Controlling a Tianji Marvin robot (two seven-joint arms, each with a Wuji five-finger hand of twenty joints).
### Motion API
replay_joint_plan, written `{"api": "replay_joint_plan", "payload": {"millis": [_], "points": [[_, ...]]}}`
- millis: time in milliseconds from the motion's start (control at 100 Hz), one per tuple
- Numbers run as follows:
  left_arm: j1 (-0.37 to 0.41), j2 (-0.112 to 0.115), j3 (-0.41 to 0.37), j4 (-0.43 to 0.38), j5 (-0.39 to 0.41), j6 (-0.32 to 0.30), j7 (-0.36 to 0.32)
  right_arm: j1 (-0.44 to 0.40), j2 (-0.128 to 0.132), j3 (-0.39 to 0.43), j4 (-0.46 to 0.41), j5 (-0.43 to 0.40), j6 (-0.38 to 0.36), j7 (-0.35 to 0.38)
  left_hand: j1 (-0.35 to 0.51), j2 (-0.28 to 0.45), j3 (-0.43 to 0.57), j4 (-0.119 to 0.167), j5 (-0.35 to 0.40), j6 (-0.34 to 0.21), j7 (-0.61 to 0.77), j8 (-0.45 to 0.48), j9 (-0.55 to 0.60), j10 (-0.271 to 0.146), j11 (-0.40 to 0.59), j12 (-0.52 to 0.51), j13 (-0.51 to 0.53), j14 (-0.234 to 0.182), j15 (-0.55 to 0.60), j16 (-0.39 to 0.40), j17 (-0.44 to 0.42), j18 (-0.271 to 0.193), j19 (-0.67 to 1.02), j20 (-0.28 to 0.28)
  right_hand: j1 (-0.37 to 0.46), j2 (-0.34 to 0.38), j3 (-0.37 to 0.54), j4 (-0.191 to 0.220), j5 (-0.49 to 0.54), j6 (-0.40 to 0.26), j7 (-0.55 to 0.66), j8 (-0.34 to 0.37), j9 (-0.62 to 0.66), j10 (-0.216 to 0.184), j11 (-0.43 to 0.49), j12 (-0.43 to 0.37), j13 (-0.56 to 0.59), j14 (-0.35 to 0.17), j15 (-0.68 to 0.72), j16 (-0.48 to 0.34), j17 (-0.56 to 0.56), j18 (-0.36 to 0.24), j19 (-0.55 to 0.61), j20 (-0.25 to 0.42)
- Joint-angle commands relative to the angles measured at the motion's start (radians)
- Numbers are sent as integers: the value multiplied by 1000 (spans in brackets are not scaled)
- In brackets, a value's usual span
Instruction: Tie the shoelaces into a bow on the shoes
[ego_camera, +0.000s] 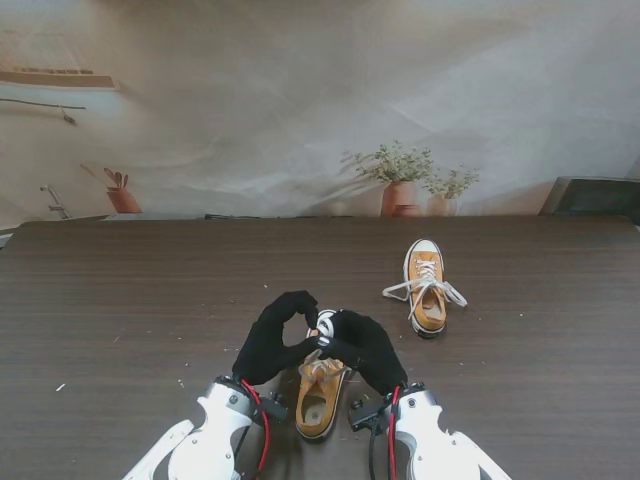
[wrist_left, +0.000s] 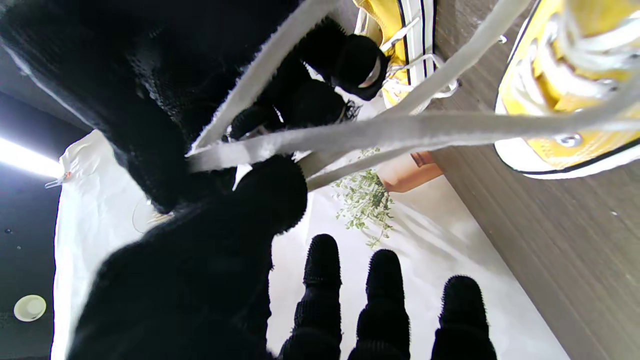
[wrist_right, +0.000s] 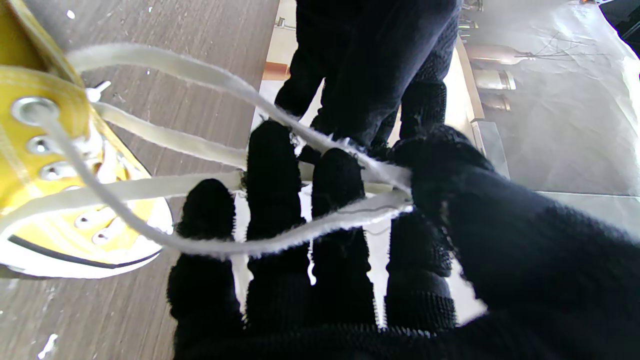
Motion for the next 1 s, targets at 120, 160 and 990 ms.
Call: {"api": "replay_joint_plan", "payload": {"millis": [120,160,990], "points": [[-1,0,7,-7,-6,17,-20,-1,0,-1,-6,4,-1,15,14,21,-143,-46,20,-81,-32,-210,4,3,-68,-68,-17,-2,-54,-38,-17,-5,-4,9,36,15,-20,1,49,-89,60,40,8,-36,-22,-9,-8,-5,-11,-9,-5,-5,-5,-12],[-2,0,8,-6,-5,20,-17,-1,0,-1,-6,3,0,16,20,22,-151,-44,15,-79,-74,-256,0,3,-77,-77,-18,-2,-59,-40,-17,-5,-3,10,36,15,-19,1,50,-90,60,40,8,-37,-22,-9,-8,-6,-11,-9,-5,-5,-6,-12],[-18,-7,50,-13,-91,71,-49,-5,2,-4,-10,7,-5,21,177,385,-647,17,172,-49,-357,-657,48,13,-107,-124,-28,-1,-97,-41,-50,-29,-2,41,36,15,-20,1,49,-88,59,40,9,-36,-22,-8,-8,-5,-13,-9,-6,-6,-7,-13]]}}
